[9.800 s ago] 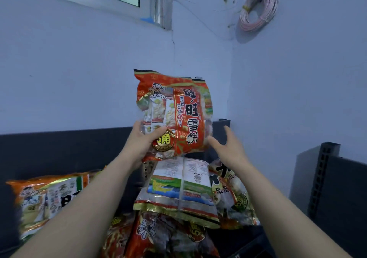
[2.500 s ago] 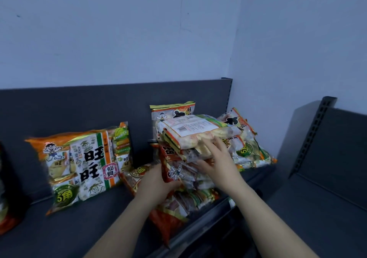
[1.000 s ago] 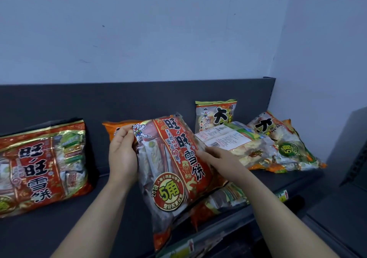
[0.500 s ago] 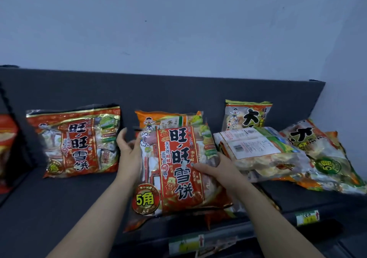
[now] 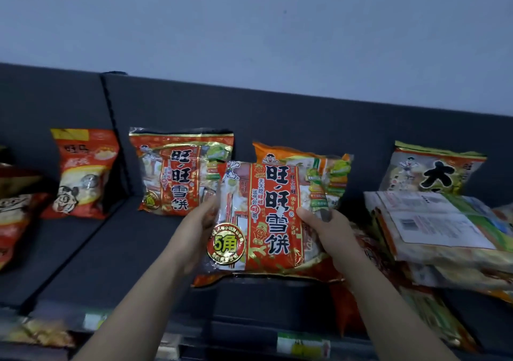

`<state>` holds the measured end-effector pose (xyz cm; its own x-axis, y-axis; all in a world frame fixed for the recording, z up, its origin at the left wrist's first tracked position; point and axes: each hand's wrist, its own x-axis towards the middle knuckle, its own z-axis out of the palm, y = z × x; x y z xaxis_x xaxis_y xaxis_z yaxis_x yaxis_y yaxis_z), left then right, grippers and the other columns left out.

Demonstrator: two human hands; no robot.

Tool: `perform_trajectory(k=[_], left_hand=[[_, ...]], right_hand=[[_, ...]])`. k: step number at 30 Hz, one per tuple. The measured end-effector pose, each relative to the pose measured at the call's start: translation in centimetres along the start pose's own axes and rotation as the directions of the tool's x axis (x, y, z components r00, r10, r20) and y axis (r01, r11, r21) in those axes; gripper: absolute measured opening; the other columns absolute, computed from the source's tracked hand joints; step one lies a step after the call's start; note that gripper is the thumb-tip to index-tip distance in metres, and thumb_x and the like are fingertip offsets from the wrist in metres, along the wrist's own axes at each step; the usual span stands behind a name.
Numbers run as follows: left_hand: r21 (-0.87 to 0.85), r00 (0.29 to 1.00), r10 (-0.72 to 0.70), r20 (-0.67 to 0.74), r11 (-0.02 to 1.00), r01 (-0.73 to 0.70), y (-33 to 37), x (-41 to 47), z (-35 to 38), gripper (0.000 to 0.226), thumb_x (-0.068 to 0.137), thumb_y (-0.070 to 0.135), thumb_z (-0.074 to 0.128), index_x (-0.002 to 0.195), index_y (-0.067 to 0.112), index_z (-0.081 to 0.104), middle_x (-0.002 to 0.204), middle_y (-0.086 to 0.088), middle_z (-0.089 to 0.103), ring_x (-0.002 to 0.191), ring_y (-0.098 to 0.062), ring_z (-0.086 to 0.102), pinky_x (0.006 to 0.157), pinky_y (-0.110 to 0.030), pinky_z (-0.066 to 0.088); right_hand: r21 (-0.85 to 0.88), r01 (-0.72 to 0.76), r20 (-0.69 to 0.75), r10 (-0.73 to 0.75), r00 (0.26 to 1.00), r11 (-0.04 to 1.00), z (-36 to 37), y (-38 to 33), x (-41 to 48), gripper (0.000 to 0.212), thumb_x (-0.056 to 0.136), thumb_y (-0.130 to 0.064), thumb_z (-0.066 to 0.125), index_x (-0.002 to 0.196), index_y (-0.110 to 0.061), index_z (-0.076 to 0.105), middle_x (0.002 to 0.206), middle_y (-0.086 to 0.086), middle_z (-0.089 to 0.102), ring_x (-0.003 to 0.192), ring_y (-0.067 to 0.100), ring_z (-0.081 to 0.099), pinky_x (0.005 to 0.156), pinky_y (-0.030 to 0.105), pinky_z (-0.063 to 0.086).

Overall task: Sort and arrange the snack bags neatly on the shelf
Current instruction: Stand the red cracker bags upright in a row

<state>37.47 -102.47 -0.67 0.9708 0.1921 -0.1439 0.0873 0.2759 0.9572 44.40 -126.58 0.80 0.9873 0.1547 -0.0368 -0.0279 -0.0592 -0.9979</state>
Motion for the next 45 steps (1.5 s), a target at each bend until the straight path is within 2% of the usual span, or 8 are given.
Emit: perform_trajectory(k=[9,14,20,25,29,35,41,45], left_hand=[[-0.045,0.998,0.062,0.009,0.997,-0.061,2.7,2.1,-10.6,0.066,0.080,0.049,0.070,0.129,0.009,0.052,0.127,-0.022,0.061,0.112,-0.041,0.062,0.099,-0.060,0.045],[-0.023,0.990,0.122,-0.068,0.992,-0.124,3.8,3.7,-16.7,0.028,0.095,0.025,0.056,0.117,0.006,0.052,0.097,-0.015,0.073,0.084,-0.030,0.072,0.065,-0.038,0.058],[0.094,0.993,0.114,-0.043,0.990,-0.110,3.0,6.3,-22.8,0.032,0.091,0.040,0.063,0.122,0.033,0.058,0.122,-0.007,0.068,0.108,-0.027,0.067,0.093,-0.059,0.050],[0.214,0.988,0.155,0.012,0.965,-0.154,0.4,6.1,-24.0,0.053,0.087,0.047,0.059,0.138,0.045,0.043,0.130,0.015,0.062,0.118,-0.007,0.060,0.105,-0.039,0.045],[0.331,0.973,0.231,-0.004,0.918,-0.217,-2.0,4.6,-23.5,0.068,0.090,0.033,0.063,0.145,0.042,0.025,0.133,0.022,0.054,0.117,0.012,0.053,0.093,-0.012,0.042],[0.451,0.950,0.310,-0.028,0.852,-0.264,-3.3,5.5,-23.4,0.072,0.088,0.043,0.056,0.147,0.044,0.015,0.143,0.022,0.043,0.124,0.015,0.043,0.093,-0.006,0.035],[0.389,0.945,0.325,-0.032,0.875,-0.287,-3.1,6.1,-23.2,0.066,0.093,0.044,0.058,0.145,0.048,0.018,0.150,0.014,0.039,0.135,-0.002,0.039,0.111,-0.028,0.033],[0.268,0.928,0.360,-0.099,0.908,-0.324,1.5,6.8,-22.6,0.092,0.072,0.070,0.063,0.149,0.049,0.016,0.151,0.016,0.033,0.140,-0.007,0.033,0.115,-0.044,0.030]], right_hand=[[0.000,0.117,0.023,-0.117,0.993,0.993,11.4,-0.8,3.0,0.024,0.082,-0.026,0.076,0.100,-0.022,0.061,0.093,-0.003,0.075,0.079,0.013,0.073,0.066,0.028,0.056],[-0.026,0.155,-0.004,-0.155,0.988,0.988,18.6,-0.2,4.5,0.027,0.082,-0.029,0.076,0.100,-0.019,0.060,0.093,-0.002,0.074,0.077,0.012,0.073,0.064,0.030,0.057],[-0.015,0.200,-0.028,-0.200,0.979,0.980,24.0,2.4,5.6,0.024,0.084,-0.026,0.074,0.103,-0.026,0.060,0.100,-0.004,0.072,0.086,0.007,0.070,0.066,0.020,0.053],[0.036,0.126,-0.032,-0.125,0.992,0.991,25.0,6.6,4.7,0.045,0.080,-0.033,0.075,0.119,-0.027,0.056,0.113,-0.005,0.069,0.098,0.007,0.068,0.082,0.027,0.055],[-0.108,0.076,-0.088,-0.086,0.992,0.991,24.3,9.3,3.3,0.073,0.078,-0.036,0.076,0.140,-0.027,0.038,0.126,-0.013,0.055,0.114,0.007,0.055,0.094,0.026,0.043],[-0.266,0.135,-0.113,-0.170,0.979,0.954,24.7,10.4,3.0,0.081,0.083,-0.026,0.075,0.146,-0.029,0.025,0.135,-0.013,0.043,0.124,0.007,0.045,0.096,0.024,0.038],[-0.320,0.179,-0.089,-0.217,0.972,0.930,24.9,10.4,3.1,0.087,0.086,-0.031,0.071,0.151,-0.035,0.013,0.138,-0.023,0.033,0.130,0.000,0.035,0.103,0.024,0.034],[-0.315,0.163,-0.094,-0.202,0.975,0.935,24.8,10.2,3.1,0.095,0.078,-0.044,0.076,0.150,-0.036,0.015,0.139,-0.021,0.037,0.127,0.000,0.039,0.103,0.027,0.037]])
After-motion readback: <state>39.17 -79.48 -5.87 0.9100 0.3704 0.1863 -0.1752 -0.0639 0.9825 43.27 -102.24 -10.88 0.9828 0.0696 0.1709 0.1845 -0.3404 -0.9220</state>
